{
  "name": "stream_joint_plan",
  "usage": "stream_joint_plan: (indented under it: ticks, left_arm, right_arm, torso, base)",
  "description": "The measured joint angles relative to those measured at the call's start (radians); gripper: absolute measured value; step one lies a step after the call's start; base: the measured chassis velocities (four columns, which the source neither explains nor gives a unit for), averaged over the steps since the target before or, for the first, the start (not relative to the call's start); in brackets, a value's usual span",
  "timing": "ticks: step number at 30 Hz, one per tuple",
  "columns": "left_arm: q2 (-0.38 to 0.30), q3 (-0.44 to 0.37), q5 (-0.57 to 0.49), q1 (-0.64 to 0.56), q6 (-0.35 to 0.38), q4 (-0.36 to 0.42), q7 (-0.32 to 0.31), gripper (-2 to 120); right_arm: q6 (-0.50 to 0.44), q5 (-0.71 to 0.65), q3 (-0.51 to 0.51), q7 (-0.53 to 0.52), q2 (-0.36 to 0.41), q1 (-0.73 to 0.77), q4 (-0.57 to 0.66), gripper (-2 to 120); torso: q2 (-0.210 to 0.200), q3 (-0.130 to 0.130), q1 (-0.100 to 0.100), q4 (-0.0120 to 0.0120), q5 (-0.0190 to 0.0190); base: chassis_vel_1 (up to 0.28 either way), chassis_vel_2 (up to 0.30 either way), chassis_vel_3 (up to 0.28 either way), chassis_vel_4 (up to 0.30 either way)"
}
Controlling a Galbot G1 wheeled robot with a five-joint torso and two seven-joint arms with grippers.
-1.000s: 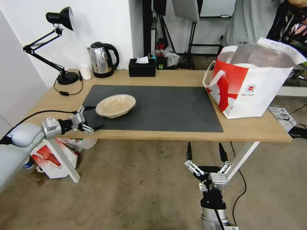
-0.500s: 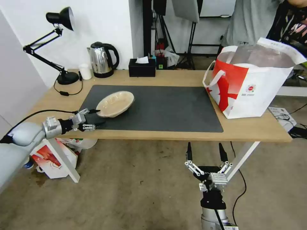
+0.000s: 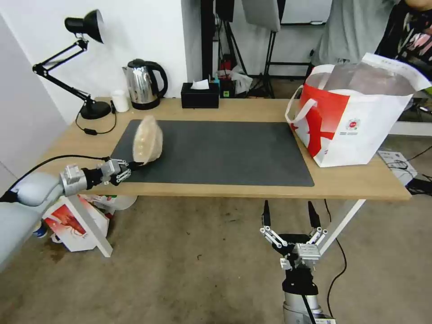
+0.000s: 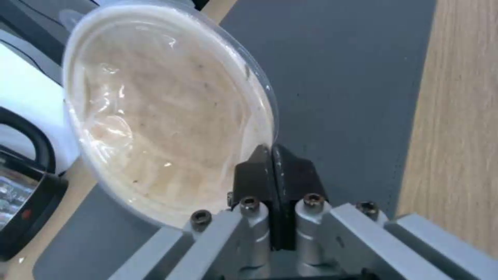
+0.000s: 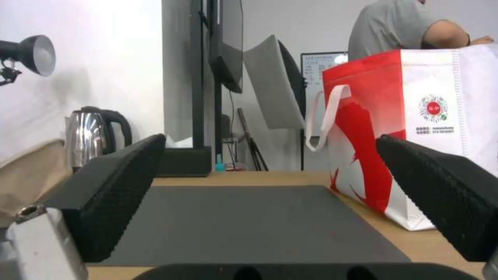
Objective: Pick up the trash from the table and place it into the takeout bag.
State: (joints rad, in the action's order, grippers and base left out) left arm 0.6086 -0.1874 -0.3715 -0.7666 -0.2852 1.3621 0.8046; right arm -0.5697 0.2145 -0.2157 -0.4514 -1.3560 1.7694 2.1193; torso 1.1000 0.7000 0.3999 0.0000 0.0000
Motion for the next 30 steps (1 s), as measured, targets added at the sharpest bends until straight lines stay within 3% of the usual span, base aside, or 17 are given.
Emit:
stream_joint_plan:
  ticks: [16,30]
  left_arm:
    - [0.004,-0.005,-0.002,0.02,-0.004,0.027,0.004,0]
    - [-0.059,-0.033,-0.026,0.029,-0.006,0.118,0.029,0]
  right_arm:
    - [0.0,0.0,0.0,0.0,0.0,0.0,0.0,100]
    - [0.0,0.0,0.0,0.0,0.0,0.0,0.0,100]
  torso:
    - [0.0,0.0,0.0,0.0,0.0]
    - [0.0,0.0,0.0,0.0,0.0]
  base:
    - [0.0,0.0,0.0,0.0]
    - [0.0,0.0,0.0,0.0]
